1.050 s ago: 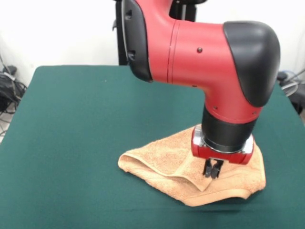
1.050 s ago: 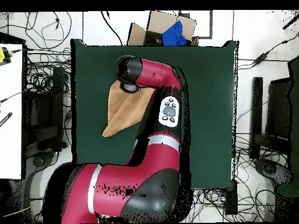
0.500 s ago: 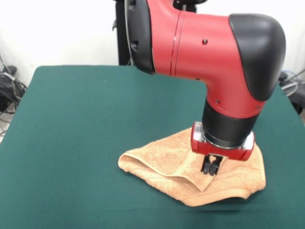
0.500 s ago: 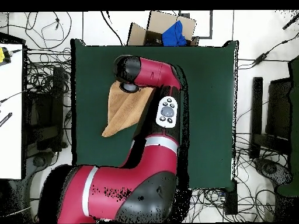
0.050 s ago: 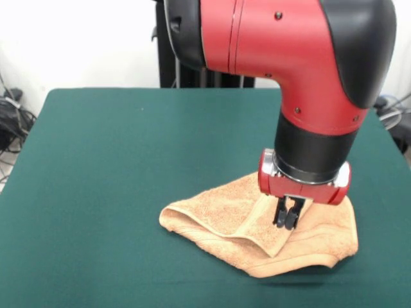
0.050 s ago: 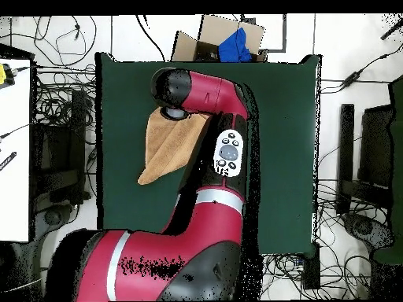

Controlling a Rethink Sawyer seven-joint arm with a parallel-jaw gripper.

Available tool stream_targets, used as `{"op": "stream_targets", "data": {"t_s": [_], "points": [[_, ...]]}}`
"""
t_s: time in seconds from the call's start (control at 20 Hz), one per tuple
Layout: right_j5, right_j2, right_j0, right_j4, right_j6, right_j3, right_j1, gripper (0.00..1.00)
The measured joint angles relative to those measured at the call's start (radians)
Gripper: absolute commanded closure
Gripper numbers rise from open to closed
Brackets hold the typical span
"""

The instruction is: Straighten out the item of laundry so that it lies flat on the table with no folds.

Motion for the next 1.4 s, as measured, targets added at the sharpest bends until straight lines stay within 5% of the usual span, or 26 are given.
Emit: {"op": "stream_targets", "data": {"t_s": [0.65,0.7,1.4], "points": [[0.000,0.000,-0.003,0.000,0.000,0.003,-0.006,1.00],[0.000,0.000,-0.003,0.000,0.000,0.003,-0.004,0.00],[-0.008,0.000,-0.005,0.000,0.000,0.004,0.000,0.00]]}}
